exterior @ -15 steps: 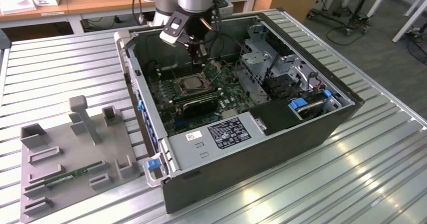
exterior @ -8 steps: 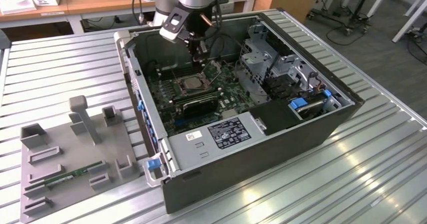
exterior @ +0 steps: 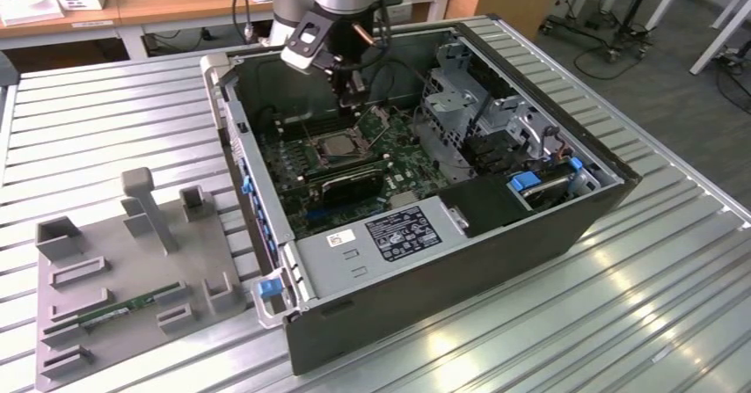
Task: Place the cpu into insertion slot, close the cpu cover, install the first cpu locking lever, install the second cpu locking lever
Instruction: 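Close the cpu cover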
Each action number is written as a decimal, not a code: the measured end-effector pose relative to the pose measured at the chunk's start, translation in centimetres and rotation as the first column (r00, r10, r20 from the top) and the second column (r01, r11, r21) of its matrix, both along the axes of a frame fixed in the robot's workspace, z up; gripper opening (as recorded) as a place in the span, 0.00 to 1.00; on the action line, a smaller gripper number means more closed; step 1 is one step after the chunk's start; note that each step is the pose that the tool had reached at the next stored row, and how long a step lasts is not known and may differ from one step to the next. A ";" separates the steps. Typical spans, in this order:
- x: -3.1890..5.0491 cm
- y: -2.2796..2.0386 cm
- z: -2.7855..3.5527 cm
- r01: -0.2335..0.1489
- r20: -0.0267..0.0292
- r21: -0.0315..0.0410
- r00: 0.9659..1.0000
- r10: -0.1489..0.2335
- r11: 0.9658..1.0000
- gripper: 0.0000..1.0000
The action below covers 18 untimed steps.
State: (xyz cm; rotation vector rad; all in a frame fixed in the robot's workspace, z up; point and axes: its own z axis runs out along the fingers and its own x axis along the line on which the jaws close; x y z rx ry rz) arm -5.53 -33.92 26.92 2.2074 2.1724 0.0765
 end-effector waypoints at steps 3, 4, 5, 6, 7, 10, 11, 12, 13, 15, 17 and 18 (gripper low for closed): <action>0.32 0.01 0.00 0.000 0.000 0.000 1.000 0.000 1.000 0.11; 0.51 0.01 -0.01 0.000 0.000 0.000 1.000 0.000 1.000 0.11; 0.72 0.00 0.00 0.000 0.000 0.000 1.000 0.000 1.000 0.11; 0.93 0.00 0.00 0.000 0.000 0.000 1.000 0.000 1.000 0.11; 1.16 0.00 -0.01 0.000 0.000 0.000 1.000 0.000 1.000 0.11; 1.88 0.00 -0.01 0.000 0.000 0.000 1.000 0.000 1.000 0.11; 2.14 0.00 -0.01 0.000 0.000 0.000 1.000 0.000 1.000 0.11; 2.39 0.00 -0.01 0.000 0.000 0.000 1.000 0.000 1.000 0.11; 2.64 0.00 -0.01 0.000 0.000 0.000 1.000 0.000 1.000 0.11; 3.17 0.00 -0.01 0.000 0.000 0.000 1.000 0.000 1.000 0.11; 3.68 0.00 -0.01 0.000 0.000 0.000 1.000 0.000 1.000 0.11; 3.95 0.00 -0.02 0.000 0.000 0.000 1.000 0.000 1.000 0.11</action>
